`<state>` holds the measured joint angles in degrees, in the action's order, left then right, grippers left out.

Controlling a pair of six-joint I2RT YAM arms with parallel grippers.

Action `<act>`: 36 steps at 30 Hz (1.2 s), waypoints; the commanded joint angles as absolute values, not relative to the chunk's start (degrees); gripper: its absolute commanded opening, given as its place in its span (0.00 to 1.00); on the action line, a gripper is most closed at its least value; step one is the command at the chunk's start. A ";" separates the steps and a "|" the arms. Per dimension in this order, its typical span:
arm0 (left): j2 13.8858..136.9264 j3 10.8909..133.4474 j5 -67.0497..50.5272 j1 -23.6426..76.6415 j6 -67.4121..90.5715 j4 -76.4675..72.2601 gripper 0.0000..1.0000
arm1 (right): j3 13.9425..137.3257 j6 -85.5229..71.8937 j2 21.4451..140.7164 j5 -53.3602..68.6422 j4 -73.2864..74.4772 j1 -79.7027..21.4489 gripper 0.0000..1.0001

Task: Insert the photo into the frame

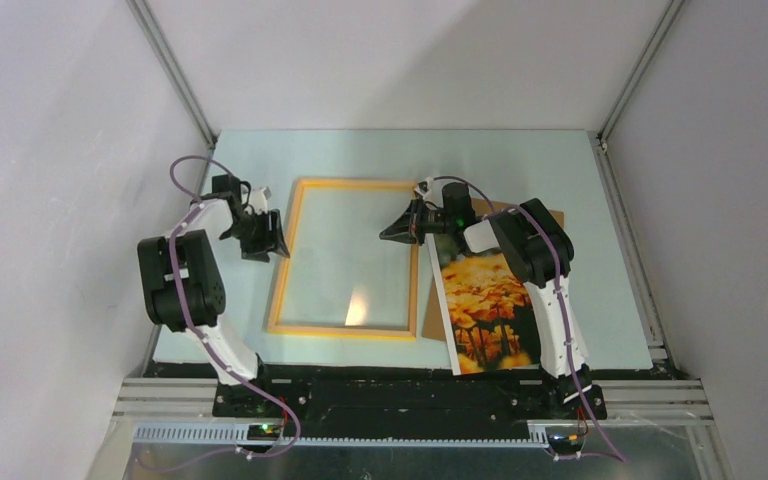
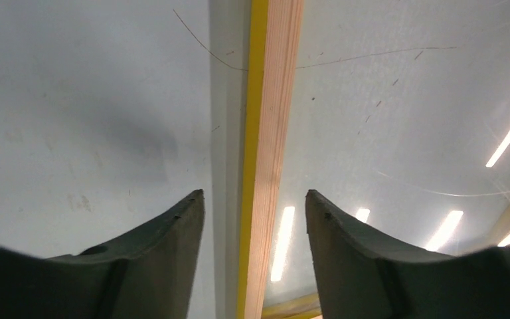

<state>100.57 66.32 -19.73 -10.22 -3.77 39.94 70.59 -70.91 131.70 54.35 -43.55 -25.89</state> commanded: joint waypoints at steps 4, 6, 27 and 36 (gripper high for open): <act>102.72 67.82 -20.38 -9.21 -2.47 39.06 0.52 | 72.64 -70.89 132.77 55.33 -45.93 -26.46 0.00; 103.24 68.42 -20.53 -8.71 -2.40 39.16 0.48 | 72.76 -70.75 132.73 55.33 -45.70 -26.46 0.00; 108.19 71.80 -23.99 -8.13 -1.09 39.11 0.17 | 73.62 -69.84 132.97 55.33 -44.18 -26.19 0.00; 108.00 70.86 -25.71 -8.07 -1.44 39.04 0.01 | 74.64 -69.67 133.87 56.42 -46.68 -26.26 0.00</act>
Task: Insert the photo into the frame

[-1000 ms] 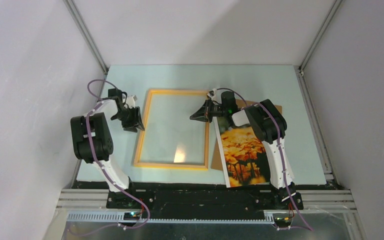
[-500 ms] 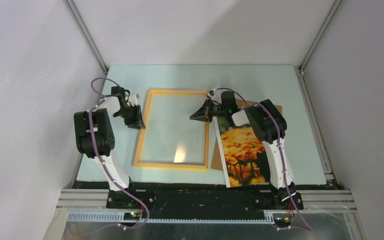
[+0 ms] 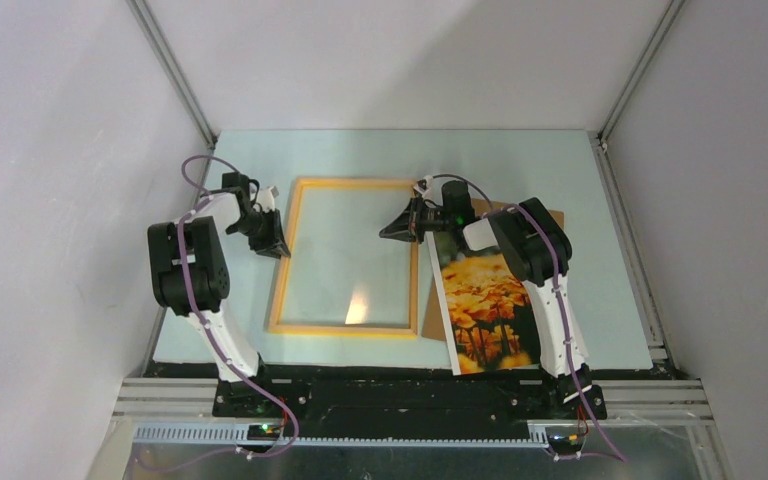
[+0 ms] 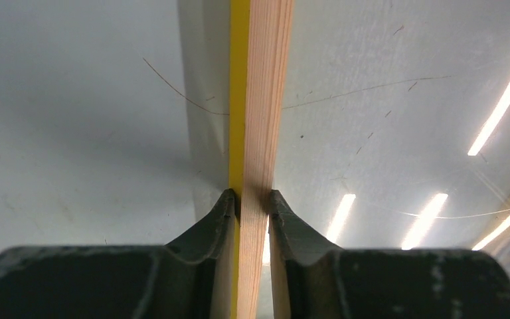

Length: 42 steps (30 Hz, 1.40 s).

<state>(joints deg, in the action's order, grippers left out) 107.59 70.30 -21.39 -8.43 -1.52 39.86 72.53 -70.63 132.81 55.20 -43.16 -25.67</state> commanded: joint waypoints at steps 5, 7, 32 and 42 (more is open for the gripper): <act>108.22 70.66 -25.92 -8.09 -1.41 39.06 0.00 | 74.62 -69.75 134.12 57.04 -47.85 -26.40 0.00; 108.23 70.53 -26.00 -8.08 -1.46 39.07 0.00 | 74.67 -69.97 134.10 57.27 -48.48 -26.42 0.00; 108.22 69.97 -25.99 -8.08 -1.32 38.82 0.00 | 74.62 -72.66 135.00 59.46 -55.09 -26.22 0.00; 108.12 70.05 -25.86 -8.10 -1.30 38.81 0.00 | 74.68 -73.76 135.66 59.80 -56.89 -25.97 0.00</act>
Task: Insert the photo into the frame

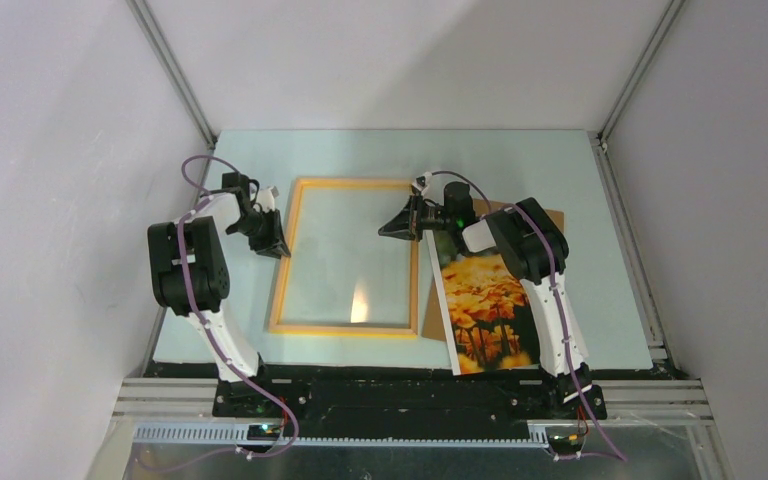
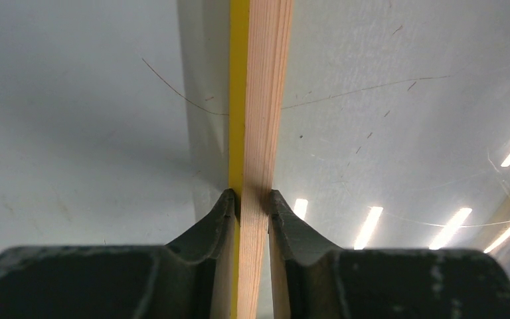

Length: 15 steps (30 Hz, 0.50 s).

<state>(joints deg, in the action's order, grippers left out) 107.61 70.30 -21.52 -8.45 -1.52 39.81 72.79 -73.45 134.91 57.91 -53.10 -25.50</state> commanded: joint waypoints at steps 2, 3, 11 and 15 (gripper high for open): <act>108.11 70.05 -25.99 -8.05 -1.28 38.81 0.00 | 74.63 -74.30 135.84 59.81 -57.34 -26.01 0.00; 108.11 69.94 -25.88 -8.11 -1.30 38.84 0.00 | 74.62 -74.51 135.90 59.91 -57.80 -26.01 0.00; 108.36 69.98 -26.18 -8.10 -1.28 38.81 0.00 | 74.69 -74.99 136.19 60.42 -59.56 -26.02 0.00; 108.19 69.99 -26.32 -8.01 -1.26 38.84 0.02 | 75.35 -75.02 136.99 60.65 -59.60 -26.07 0.00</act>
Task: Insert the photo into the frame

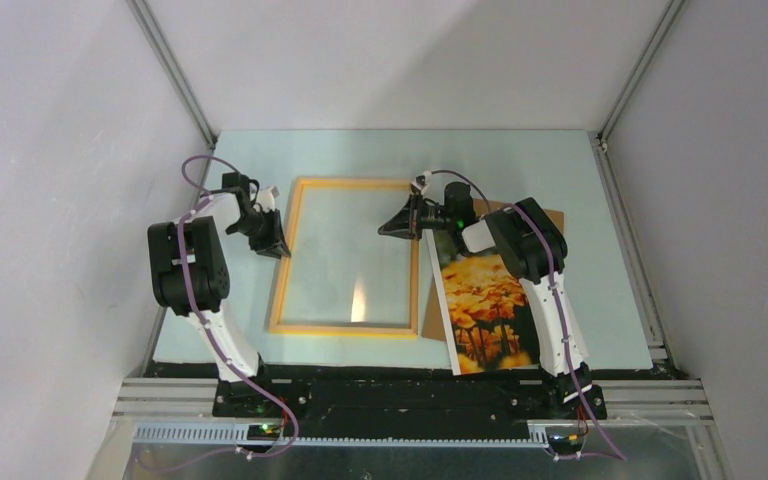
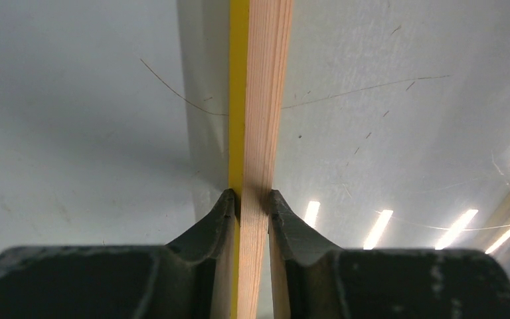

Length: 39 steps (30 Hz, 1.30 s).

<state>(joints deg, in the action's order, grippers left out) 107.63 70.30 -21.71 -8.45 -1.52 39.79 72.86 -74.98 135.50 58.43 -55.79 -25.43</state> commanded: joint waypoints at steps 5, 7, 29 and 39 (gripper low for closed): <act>108.03 69.96 -26.68 -8.07 -1.32 38.87 0.04 | 76.64 -75.14 138.02 60.64 -59.41 -26.19 0.00; 108.02 69.88 -26.86 -8.13 -1.32 38.91 0.05 | 77.10 -75.19 138.52 60.78 -59.36 -26.26 0.00; 106.76 69.60 -26.05 -8.06 -1.48 38.89 0.46 | 77.70 -67.73 138.58 59.20 -47.61 -25.91 0.00; 105.63 70.05 -25.58 -8.57 -1.84 38.90 0.45 | 77.73 -67.00 138.01 59.27 -46.49 -25.36 0.00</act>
